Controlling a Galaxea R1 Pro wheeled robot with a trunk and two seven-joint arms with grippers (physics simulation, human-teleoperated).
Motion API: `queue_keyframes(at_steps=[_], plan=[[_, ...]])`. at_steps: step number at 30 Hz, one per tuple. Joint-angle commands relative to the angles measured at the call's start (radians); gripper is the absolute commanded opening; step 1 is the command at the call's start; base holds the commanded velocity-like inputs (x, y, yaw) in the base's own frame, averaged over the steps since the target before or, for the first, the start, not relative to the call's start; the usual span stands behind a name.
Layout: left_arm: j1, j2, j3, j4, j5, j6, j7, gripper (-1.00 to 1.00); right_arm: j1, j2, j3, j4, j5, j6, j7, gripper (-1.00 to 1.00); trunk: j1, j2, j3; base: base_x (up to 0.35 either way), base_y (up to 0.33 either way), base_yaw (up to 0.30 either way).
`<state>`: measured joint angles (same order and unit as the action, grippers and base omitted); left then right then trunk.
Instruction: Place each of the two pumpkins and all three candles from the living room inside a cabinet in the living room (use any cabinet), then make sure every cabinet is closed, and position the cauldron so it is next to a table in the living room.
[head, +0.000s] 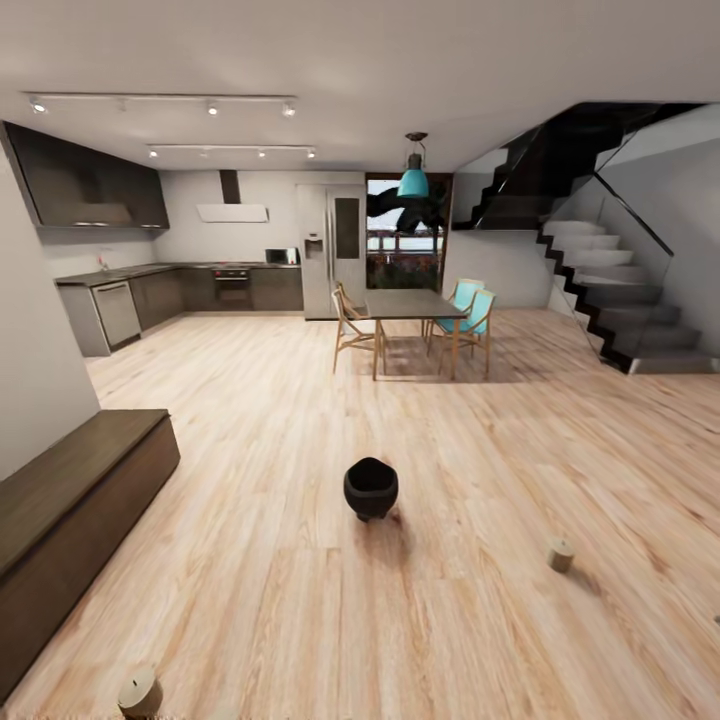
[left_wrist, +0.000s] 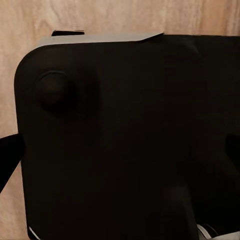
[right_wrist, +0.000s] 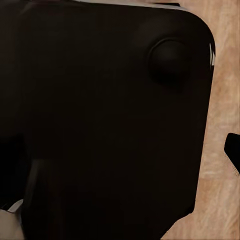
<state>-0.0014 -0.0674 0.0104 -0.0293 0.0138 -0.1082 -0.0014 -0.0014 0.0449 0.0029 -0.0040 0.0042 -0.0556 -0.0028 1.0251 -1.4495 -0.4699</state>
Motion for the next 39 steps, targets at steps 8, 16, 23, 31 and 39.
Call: queue_keyframes(at_steps=[8,16,23,31,39], plan=[[0.0,0.001,-0.001,0.006,0.002,-0.007,-0.002,1.0,0.0,0.001,0.002,0.001,0.003,-0.009,0.0,1.0,0.0,0.0,-0.001,-0.188,0.0,0.265],[0.0,0.001,-0.001,0.008,0.002,-0.048,-0.002,1.0,0.0,0.001,0.002,0.001,0.003,-0.01,-0.001,1.0,0.0,0.0,-0.002,-0.042,0.0,0.28],[0.0,0.001,0.001,0.008,0.001,-0.051,-0.005,1.0,0.0,0.0,0.004,0.001,0.003,-0.007,-0.001,1.0,0.0,0.0,-0.007,-0.001,0.0,0.25],[-0.001,0.01,0.003,-0.095,0.005,0.061,-0.012,1.0,-0.091,-0.011,0.001,-0.019,-0.001,0.068,-0.002,1.0,0.0,0.0,-0.016,0.0,0.0,0.208],[-0.008,0.059,0.135,-0.669,0.127,0.56,0.016,1.0,-0.285,-0.001,-0.002,-0.19,-0.002,0.415,-0.12,1.0,0.0,0.0,-0.025,0.0,0.0,0.195]])
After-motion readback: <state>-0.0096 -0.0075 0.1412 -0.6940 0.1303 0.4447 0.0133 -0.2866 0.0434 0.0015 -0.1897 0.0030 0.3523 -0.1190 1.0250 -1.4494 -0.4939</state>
